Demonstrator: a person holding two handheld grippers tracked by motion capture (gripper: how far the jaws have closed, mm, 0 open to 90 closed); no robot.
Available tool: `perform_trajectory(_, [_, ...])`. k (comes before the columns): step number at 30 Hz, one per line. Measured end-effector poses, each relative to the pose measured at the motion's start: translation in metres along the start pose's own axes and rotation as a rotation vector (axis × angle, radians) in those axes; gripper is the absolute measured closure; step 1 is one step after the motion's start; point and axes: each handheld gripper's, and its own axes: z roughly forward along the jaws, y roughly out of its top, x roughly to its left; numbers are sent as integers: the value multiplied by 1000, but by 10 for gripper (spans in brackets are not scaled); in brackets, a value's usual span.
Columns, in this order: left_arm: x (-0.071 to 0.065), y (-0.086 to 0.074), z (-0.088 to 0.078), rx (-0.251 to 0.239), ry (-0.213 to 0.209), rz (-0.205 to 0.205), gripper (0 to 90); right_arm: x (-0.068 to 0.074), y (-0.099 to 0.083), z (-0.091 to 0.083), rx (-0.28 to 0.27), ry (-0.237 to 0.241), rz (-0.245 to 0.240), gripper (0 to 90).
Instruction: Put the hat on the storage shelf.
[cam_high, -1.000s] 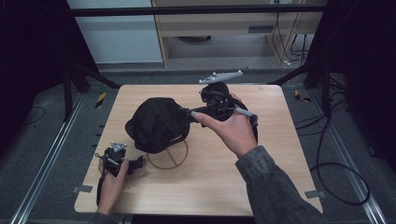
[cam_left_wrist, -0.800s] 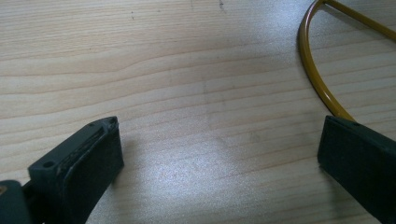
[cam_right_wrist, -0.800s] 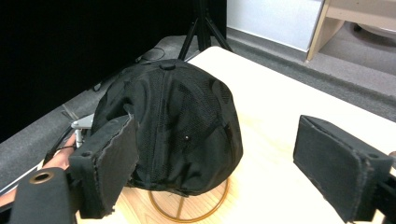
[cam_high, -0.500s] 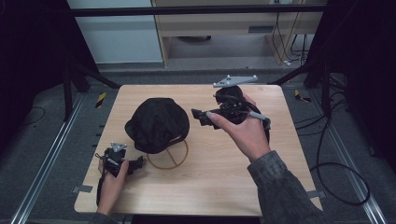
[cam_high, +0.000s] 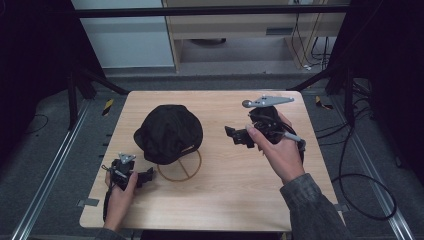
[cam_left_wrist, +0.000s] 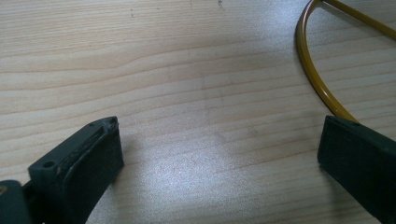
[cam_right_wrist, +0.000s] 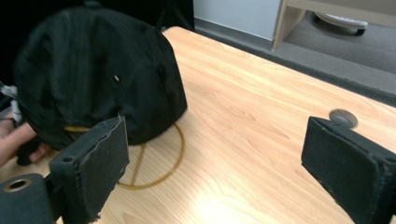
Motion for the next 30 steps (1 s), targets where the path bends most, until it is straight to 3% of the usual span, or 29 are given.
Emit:
perform_trajectory(9, [0, -2, -2, 0, -4, 4, 0, -18, -29, -1, 23, -43, 10, 102])
perform_trajectory(18, [-1, -5, -5, 2, -5, 6, 0, -29, -59, 0, 34, -52, -20, 98])
perform_trajectory(27, [0, -6, -6, 2, -4, 8, 0, -36, -95, 14, 65, -62, -20, 94])
perform_trajectory(30, [0, -6, -6, 3, -4, 8, 0, -38, -107, 19, 80, -84, -14, 95])
